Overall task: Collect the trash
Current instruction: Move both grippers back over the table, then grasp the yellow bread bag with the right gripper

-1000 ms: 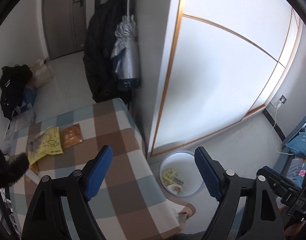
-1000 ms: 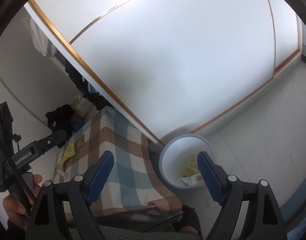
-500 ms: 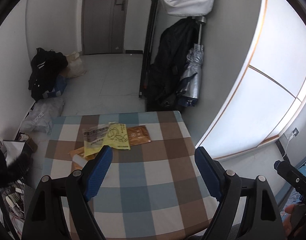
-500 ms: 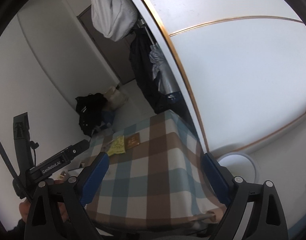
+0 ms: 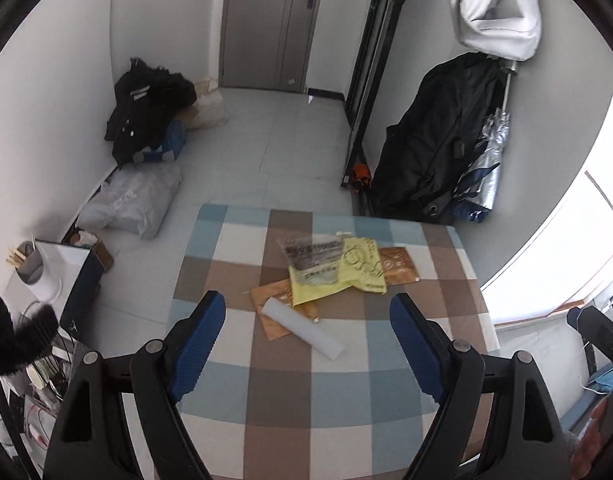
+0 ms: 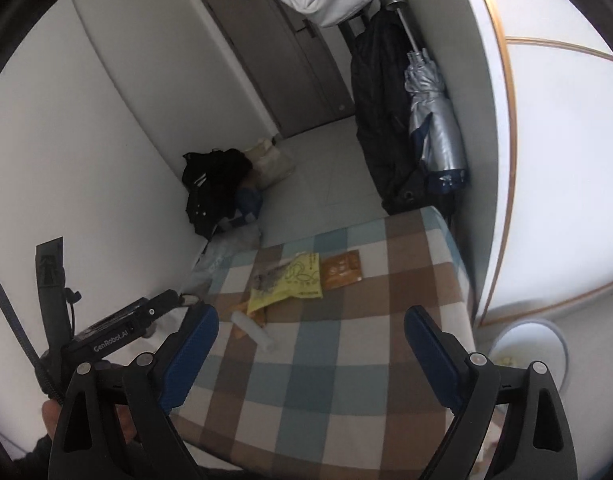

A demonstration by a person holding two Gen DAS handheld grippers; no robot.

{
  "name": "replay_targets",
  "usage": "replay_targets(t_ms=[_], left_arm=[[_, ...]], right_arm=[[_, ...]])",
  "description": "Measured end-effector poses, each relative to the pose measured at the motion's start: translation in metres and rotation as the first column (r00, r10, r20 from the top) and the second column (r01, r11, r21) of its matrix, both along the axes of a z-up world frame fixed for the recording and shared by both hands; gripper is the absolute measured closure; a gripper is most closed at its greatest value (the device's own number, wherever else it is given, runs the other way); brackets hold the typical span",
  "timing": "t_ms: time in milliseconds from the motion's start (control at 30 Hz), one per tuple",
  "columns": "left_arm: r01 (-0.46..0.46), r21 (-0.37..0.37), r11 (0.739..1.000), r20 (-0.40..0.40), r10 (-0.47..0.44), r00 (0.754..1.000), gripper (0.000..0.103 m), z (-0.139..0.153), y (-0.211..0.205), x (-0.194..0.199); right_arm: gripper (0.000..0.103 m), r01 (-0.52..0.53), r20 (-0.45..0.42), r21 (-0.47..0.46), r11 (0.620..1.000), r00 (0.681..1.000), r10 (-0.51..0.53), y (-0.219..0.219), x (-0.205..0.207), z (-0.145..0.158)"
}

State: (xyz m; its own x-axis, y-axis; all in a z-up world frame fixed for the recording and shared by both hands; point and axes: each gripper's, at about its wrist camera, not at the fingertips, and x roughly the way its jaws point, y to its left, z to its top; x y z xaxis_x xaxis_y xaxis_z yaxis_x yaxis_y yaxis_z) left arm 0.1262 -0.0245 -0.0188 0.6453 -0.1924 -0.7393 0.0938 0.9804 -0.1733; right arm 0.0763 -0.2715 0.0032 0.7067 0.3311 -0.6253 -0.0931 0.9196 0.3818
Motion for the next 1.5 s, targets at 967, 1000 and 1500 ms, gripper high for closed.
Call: replay_targets(t_ms=[967,1000,1500], left_arm=[[-0.179,-0.205,0.962,-0.202,0.137,0.97,0.021,-0.03,0.089,0.028],[-0.184,-0.205,0.961,-0.207,0.142,0.968,0.021,-0.031,0.09,0.028],[-0.23,-0.247,0.941,-0.289,0.155,0.945,0.021,-0.046,0.11,0.03]], right_arm=[[0.009,-0.217,-0.229,-0.253,0.943,0.96,0.16,0.131,0.193,-0.129],[0.009,-0.225,-0.237,-0.276,0.935,0.958,0.16,0.134,0.196,-0.132],[0.015,-0.243,-0.285,-0.37,0.897,0.948,0.139,0.143,0.204,-0.149]])
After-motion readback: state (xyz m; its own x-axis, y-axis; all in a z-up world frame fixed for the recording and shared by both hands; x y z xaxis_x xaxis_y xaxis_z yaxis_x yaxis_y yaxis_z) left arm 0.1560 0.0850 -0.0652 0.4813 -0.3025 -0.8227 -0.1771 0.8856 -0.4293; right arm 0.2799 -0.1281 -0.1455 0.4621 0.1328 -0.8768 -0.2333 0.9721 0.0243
